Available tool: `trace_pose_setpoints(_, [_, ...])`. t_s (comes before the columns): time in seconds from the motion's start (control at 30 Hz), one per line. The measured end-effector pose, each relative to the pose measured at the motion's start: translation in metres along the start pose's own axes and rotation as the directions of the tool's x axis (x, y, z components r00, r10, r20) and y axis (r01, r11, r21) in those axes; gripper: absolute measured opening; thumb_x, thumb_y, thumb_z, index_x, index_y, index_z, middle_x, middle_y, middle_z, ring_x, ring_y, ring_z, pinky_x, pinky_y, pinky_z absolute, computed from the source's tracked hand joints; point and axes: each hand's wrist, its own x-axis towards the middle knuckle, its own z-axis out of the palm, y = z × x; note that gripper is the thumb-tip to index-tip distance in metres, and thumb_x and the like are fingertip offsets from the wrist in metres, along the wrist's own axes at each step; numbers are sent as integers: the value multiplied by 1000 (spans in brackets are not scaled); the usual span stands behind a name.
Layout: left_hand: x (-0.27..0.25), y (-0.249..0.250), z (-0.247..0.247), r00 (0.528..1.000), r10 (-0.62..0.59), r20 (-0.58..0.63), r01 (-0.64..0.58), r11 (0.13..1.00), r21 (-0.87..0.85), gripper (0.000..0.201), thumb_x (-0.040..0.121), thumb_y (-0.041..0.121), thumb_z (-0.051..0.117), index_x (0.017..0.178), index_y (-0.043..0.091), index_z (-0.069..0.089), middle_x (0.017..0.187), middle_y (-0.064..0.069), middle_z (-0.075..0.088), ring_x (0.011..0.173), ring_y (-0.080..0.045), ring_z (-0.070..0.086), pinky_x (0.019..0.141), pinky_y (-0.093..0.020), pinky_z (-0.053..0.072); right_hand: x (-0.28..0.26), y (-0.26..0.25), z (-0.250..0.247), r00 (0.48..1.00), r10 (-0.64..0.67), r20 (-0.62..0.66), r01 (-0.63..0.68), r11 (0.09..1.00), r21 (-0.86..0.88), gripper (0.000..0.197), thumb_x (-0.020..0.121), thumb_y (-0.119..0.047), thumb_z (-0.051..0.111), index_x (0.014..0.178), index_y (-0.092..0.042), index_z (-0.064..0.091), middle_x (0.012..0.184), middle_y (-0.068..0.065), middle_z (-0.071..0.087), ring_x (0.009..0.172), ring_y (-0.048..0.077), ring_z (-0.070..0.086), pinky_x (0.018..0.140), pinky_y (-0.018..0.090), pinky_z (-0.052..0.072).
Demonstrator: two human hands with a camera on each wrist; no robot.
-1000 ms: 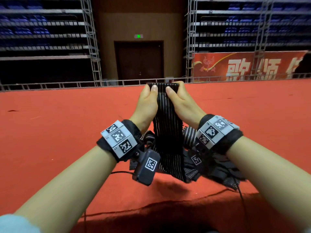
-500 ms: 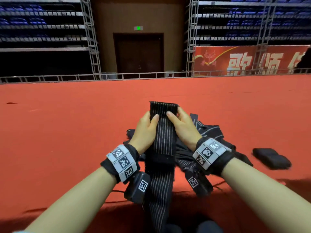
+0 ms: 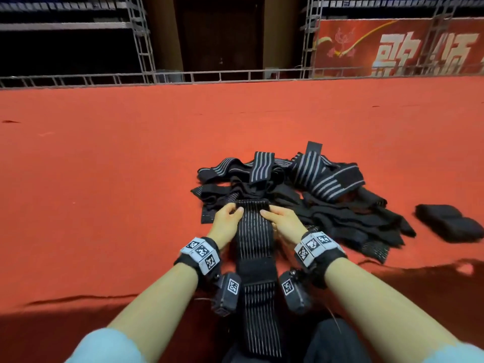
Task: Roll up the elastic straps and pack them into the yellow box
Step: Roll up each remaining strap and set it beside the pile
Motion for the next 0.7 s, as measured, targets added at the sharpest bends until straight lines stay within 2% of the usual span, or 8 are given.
trace_pose_setpoints(0.07, [2, -10, -1, 998, -45, 39, 47, 997, -56, 14, 99, 9, 47, 99, 2, 59, 96, -10, 65, 85, -18, 61, 81, -33, 50, 6, 11, -2, 997, 71, 19, -71, 997, 41, 24, 98, -5, 48, 113, -6, 66, 91, 8, 72, 64, 10, 66, 55, 20, 51])
trace_pose_setpoints(0.17, [1, -21, 0, 987, -134, 94, 150, 969, -197, 18, 99, 5, 45, 106, 7, 61, 110, -17, 66, 97, -29, 63, 90, -43, 50, 9, 23, -5, 991, 134, 29, -136, 988, 72, 29, 98, -3, 43, 118, -6, 64, 91, 7, 73, 66, 11, 65, 58, 21, 50])
trace_pose_setpoints(0.23, [1, -25, 2, 974, -176, 145, 209, 942, -264, 22, 100, 5, 43, 114, 7, 60, 109, -19, 64, 95, -31, 59, 81, -41, 51, 11, 30, -8, 994, 108, 32, -110, 990, 90, 31, 96, -1, 44, 116, -7, 67, 110, 19, 69, 90, 27, 62, 82, 38, 49])
trace_pose_setpoints(0.3, [-1, -24, 3, 968, -192, 164, 232, 930, -285, 24, 99, 4, 42, 116, 5, 59, 105, -17, 63, 87, -26, 60, 67, -32, 53, 13, 35, -11, 997, 79, 25, -81, 989, 122, 33, 92, 3, 44, 111, -9, 69, 112, 20, 69, 99, 31, 57, 91, 44, 46])
trace_pose_setpoints(0.4, [-2, -23, 3, 967, -184, 177, 228, 933, -279, 28, 95, -3, 41, 107, 9, 64, 96, -10, 66, 69, -13, 61, 53, -23, 52, 12, 37, -13, 996, 85, 3, -84, 985, 149, 36, 90, 9, 42, 102, -10, 70, 98, 12, 72, 83, 21, 67, 74, 28, 55])
trace_pose_setpoints(0.5, [-3, -25, 2, 968, -170, 185, 217, 937, -274, 32, 94, -4, 41, 99, 12, 68, 89, -7, 67, 62, -11, 59, 52, -23, 50, 12, 39, -11, 995, 97, -13, -94, 982, 161, 34, 90, 7, 41, 94, -10, 70, 86, 9, 71, 68, 18, 61, 60, 24, 51])
trace_pose_setpoints(0.63, [-3, -24, 3, 975, -171, 139, 204, 941, -269, 36, 92, -7, 35, 94, 6, 68, 76, -4, 68, 50, -7, 56, 44, -19, 44, 17, 41, -9, 994, 109, -29, -95, 948, 304, 26, 89, -4, 45, 90, -3, 71, 91, 16, 65, 77, 24, 57, 74, 35, 46])
trace_pose_setpoints(0.7, [-3, -24, 2, 976, -179, 125, 209, 930, -302, 36, 90, -2, 35, 87, 7, 69, 82, -4, 69, 64, -12, 62, 52, -21, 49, 17, 41, -8, 994, 103, -25, -90, 945, 313, 27, 94, -16, 47, 88, -3, 70, 84, 11, 65, 72, 20, 59, 70, 33, 47])
